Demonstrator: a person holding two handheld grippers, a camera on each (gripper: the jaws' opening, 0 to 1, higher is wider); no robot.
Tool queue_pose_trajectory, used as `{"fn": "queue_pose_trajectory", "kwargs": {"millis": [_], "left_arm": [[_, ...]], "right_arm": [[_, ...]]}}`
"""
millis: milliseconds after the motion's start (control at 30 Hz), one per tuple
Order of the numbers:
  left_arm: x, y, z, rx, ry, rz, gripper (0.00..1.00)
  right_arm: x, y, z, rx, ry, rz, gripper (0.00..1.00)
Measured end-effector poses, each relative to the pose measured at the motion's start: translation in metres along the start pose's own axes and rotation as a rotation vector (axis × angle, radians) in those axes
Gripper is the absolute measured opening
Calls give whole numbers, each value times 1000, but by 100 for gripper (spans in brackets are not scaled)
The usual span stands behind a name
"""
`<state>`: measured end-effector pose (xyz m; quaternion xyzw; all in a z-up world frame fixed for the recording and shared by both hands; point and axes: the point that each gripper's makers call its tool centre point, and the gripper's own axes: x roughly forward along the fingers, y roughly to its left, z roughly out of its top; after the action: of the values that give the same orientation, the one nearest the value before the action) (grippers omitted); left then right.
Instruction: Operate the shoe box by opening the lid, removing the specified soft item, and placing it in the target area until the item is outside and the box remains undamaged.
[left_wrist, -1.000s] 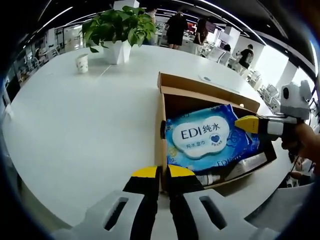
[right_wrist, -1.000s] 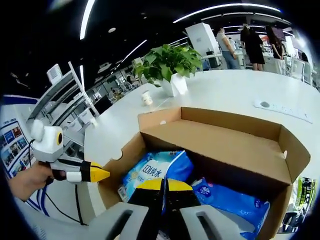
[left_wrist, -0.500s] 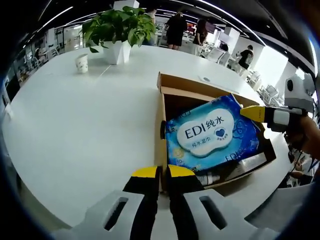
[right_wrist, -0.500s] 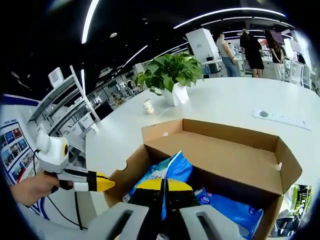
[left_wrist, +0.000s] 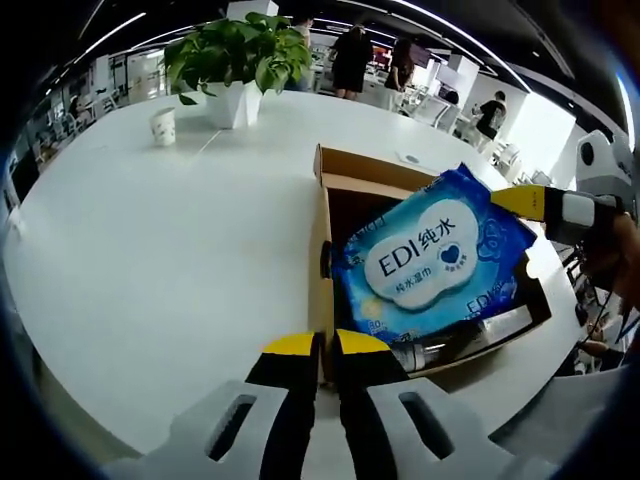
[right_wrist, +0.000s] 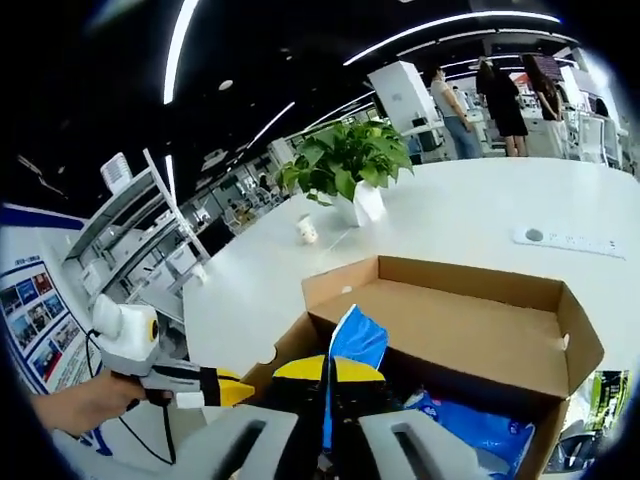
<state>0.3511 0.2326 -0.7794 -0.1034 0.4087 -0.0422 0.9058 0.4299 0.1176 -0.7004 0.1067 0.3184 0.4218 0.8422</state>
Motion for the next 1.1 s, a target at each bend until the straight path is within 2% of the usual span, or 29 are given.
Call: {"fn": "queue_pose_trajectory", "kwargs": {"millis": [267,667,1100], "left_arm": [[0,0,0,-1,1,0,4],[0,1,-1,0,2,1,4],[0,0,-1,-3,2,-1,4]], "right_arm": [[-5,8,15,-7,-28,24,0],[-14,10,19,-21,-30,32,0],[-35,7,36,-23,-65,28,0]]}}
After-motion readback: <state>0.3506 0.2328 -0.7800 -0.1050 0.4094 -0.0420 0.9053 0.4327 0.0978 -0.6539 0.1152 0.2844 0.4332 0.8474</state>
